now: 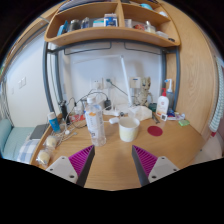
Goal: Pour water
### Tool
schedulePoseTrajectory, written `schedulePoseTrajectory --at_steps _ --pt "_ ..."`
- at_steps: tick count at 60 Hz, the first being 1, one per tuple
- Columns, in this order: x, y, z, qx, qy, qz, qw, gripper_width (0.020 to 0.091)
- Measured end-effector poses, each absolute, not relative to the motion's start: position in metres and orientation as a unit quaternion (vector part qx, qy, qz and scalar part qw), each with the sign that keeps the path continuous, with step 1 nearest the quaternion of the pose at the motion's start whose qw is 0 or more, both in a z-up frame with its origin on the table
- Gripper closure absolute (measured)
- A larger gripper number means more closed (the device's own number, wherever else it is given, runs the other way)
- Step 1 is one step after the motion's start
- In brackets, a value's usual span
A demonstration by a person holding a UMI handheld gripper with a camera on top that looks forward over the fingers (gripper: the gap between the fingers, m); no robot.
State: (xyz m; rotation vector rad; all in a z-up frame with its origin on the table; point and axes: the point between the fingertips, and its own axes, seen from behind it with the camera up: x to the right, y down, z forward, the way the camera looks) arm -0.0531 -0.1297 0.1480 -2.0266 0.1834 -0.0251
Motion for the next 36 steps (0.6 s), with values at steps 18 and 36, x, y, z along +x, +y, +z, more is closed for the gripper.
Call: schedulePoseTrajectory --at_steps 18,36 --pt "-0.133 -0.024 0.089 -0.834 0.039 0.027 0.549 0.0337" --pt "-0.136 0.052 0.1 -0.812 0.0 0.011 0.583 0.0328"
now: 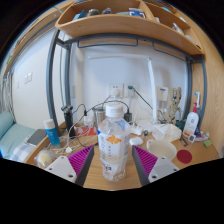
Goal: Pour water
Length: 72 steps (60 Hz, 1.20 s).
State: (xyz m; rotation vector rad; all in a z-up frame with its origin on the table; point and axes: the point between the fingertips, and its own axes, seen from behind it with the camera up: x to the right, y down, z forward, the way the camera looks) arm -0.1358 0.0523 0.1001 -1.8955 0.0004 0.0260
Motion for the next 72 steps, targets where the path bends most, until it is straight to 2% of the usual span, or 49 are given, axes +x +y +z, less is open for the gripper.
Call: schedulePoseTrajectory --at_steps 6,8,11,12,29,38,44,55,72 --pt "-0.134 0.067 0.101 -0.802 -0.004 0.012 0.597 0.0353" --pt "-0.133 0.071 0.1 -0.798 -0.005 0.011 0.603 0.0407" --pt "-0.137 0.075 0.099 -0.792 -0.013 0.016 0.611 0.0535" --pt "-0.138 0.075 0.099 -0.79 -0.015 0.019 0.613 0.0551" --pt "-0.137 0.076 0.104 -0.759 -0.008 0.024 0.651 0.0718" --pt "-0.134 0.078 0.106 -0.755 0.017 0.042 0.654 0.0719" --pt "-0.135 0.079 0.109 -0.761 0.061 0.1 0.638 0.072" --pt "-0.122 0.085 0.126 -0.725 0.257 0.271 0.578 0.0723" --pt "-0.088 0.095 0.142 -0.572 0.499 0.447 0.474 0.0721"
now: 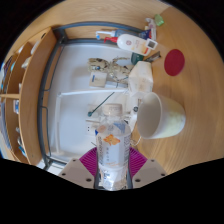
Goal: Pour water
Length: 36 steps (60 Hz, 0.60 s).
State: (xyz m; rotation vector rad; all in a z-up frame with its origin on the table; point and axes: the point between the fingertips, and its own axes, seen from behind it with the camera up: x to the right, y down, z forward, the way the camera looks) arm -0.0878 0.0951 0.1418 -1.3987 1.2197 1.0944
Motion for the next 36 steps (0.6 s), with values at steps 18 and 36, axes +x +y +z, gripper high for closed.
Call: schedulePoseTrajectory --at_steps 18,36 --pt "-0.099 0.101 0.152 -0.473 0.59 0.563 0.334 0.0719" --pt "-0.095 0.095 0.156 -0.474 0.595 0.576 0.299 0.0722"
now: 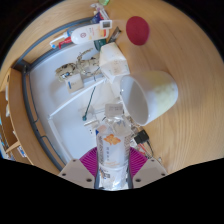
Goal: Pour water
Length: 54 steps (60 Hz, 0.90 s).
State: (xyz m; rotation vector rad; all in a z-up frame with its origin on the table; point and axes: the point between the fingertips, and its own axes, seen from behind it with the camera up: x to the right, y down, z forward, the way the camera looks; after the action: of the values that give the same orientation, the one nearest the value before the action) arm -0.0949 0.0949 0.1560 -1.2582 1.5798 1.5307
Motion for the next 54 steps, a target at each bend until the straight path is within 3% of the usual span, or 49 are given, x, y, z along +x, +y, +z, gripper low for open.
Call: schedulePoseTrajectory --at_steps 5,12,20,28,42,54 --pt "-0.092 0.092 0.172 -0.496 0.576 0.569 0.316 0.0721" --pt "-0.079 0.091 0.216 -0.575 0.485 0.519 0.406 0.0723" --pt "-0.039 0.089 0.271 -0.682 0.323 0.374 0.539 0.0718" --pt "0.028 0.087 0.301 -0.721 0.19 0.171 0.643 0.0705" --pt "0.122 0.082 0.263 -0.747 0.096 -0.05 0.656 0.0694" --pt "0.159 0.093 0.191 -0.769 0.097 -0.077 0.627 0.0687"
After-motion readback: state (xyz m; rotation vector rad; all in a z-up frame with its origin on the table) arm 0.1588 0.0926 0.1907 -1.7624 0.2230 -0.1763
